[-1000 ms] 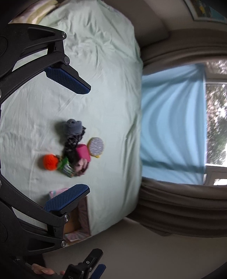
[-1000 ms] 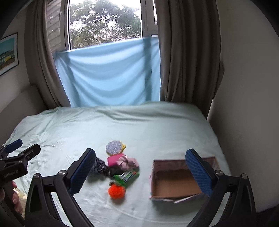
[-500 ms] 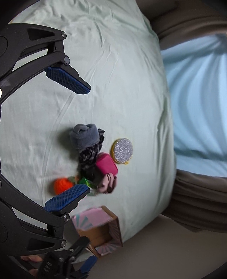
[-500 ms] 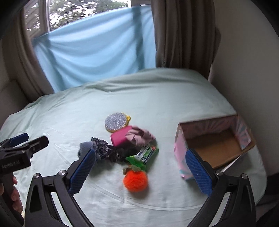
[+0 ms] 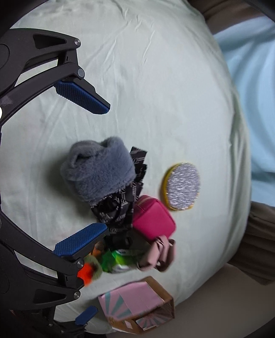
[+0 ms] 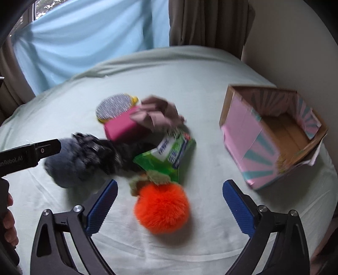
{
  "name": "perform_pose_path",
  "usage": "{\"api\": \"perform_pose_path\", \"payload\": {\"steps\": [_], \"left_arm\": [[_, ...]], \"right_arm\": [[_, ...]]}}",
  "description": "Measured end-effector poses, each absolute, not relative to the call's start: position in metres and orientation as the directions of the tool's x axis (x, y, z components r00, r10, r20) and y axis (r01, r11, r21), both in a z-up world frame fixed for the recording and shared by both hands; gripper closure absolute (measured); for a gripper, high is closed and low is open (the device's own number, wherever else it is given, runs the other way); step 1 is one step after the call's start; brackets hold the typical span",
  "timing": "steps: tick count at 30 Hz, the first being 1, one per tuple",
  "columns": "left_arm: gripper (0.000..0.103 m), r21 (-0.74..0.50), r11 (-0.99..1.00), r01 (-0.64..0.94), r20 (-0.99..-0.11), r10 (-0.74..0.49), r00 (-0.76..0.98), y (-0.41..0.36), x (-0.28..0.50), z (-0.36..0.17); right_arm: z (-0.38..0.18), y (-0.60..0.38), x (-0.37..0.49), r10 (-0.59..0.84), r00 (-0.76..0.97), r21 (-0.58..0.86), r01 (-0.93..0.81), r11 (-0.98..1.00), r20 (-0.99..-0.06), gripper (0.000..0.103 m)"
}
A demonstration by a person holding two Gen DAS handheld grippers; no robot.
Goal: Organize soft objects
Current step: 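Grasp the grey sock with the left tool while the right tool grasps the orange pompom, then carry the grey sock and orange pompom over the pink box with both tools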
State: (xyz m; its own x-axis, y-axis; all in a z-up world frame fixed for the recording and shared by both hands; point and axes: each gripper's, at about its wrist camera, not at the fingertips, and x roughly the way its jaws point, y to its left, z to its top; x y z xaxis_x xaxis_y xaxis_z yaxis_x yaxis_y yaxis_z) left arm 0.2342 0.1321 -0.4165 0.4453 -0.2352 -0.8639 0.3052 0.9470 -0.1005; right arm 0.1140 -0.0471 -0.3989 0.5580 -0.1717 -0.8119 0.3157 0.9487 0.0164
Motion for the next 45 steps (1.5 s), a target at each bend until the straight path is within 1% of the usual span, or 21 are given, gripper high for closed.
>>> {"api": "perform_pose_path", "payload": {"steps": [2, 4, 6, 8, 10, 11, 12, 13, 14, 16, 17, 19, 24, 29, 37, 45], "left_arm": [[0.005, -0.097, 0.948, 0.304, -0.872, -0.228, 0.432, 0.130, 0.240, -0.430], [0.007, -0.113, 0.947, 0.300, -0.878, -0.236, 0.416, 0.130, 0.246, -0.442], [0.007, -0.112, 0.948, 0.297, -0.883, -0.232, 0.408, 0.129, 0.251, -0.451], [0.010, -0.116, 0.948, 0.297, -0.890, -0.231, 0.392, 0.128, 0.254, -0.462], [0.025, -0.141, 0.944, 0.299, -0.897, -0.250, 0.365, 0.129, 0.256, -0.470], [0.027, -0.156, 0.941, 0.300, -0.898, -0.262, 0.354, 0.129, 0.255, -0.473], [0.031, -0.162, 0.939, 0.303, -0.898, -0.267, 0.349, 0.128, 0.254, -0.474], [0.037, -0.163, 0.938, 0.307, -0.899, -0.270, 0.345, 0.126, 0.253, -0.475], [0.040, -0.163, 0.936, 0.313, -0.899, -0.271, 0.344, 0.125, 0.252, -0.476], [0.046, -0.151, 0.934, 0.324, -0.896, -0.268, 0.354, 0.122, 0.250, -0.474], [0.047, -0.148, 0.934, 0.326, -0.896, -0.266, 0.354, 0.122, 0.250, -0.473], [0.049, -0.150, 0.934, 0.323, -0.897, -0.266, 0.353, 0.122, 0.249, -0.472], [0.050, -0.158, 0.943, 0.294, -0.900, -0.260, 0.350, 0.128, 0.245, -0.468], [0.050, -0.148, 0.950, 0.274, -0.892, -0.248, 0.379, 0.135, 0.238, -0.444], [0.050, -0.142, 0.955, 0.259, -0.860, -0.249, 0.446, 0.134, 0.215, -0.372], [0.050, -0.139, 0.963, 0.231, -0.822, -0.242, 0.515, 0.094, 0.184, -0.282]], "right_arm": [[-0.415, -0.049, 0.120, -0.173, 0.540, 0.022, 0.335, 0.942, -0.823, 0.005], [-0.428, -0.052, 0.124, -0.156, 0.528, 0.043, 0.345, 0.938, -0.835, 0.011], [-0.438, -0.051, 0.128, -0.147, 0.518, 0.046, 0.341, 0.939, -0.842, 0.014], [-0.449, -0.049, 0.132, -0.141, 0.499, 0.042, 0.338, 0.940, -0.855, 0.019], [-0.459, -0.050, 0.133, -0.127, 0.480, 0.056, 0.349, 0.935, -0.868, 0.029], [-0.462, -0.050, 0.134, -0.122, 0.473, 0.062, 0.356, 0.933, -0.873, 0.031], [-0.466, -0.051, 0.134, -0.120, 0.465, 0.065, 0.362, 0.930, -0.877, 0.033], [-0.468, -0.051, 0.133, -0.122, 0.462, 0.063, 0.365, 0.929, -0.878, 0.038], [-0.470, -0.051, 0.132, -0.121, 0.460, 0.064, 0.367, 0.928, -0.880, 0.042], [-0.470, -0.051, 0.131, -0.120, 0.462, 0.066, 0.366, 0.928, -0.879, 0.054], [-0.470, -0.051, 0.131, -0.120, 0.466, 0.065, 0.363, 0.930, -0.877, 0.057], [-0.469, -0.050, 0.132, -0.117, 0.471, 0.065, 0.353, 0.933, -0.874, 0.065], [-0.465, -0.049, 0.130, -0.112, 0.480, 0.066, 0.337, 0.939, -0.870, 0.068], [-0.441, -0.049, 0.124, -0.100, 0.508, 0.078, 0.317, 0.945, -0.855, 0.068], [-0.375, -0.059, 0.117, -0.079, 0.568, 0.101, 0.278, 0.955, -0.819, 0.068], [-0.286, -0.097, 0.105, -0.047, 0.632, 0.117, 0.215, 0.970, -0.774, 0.068]]}}
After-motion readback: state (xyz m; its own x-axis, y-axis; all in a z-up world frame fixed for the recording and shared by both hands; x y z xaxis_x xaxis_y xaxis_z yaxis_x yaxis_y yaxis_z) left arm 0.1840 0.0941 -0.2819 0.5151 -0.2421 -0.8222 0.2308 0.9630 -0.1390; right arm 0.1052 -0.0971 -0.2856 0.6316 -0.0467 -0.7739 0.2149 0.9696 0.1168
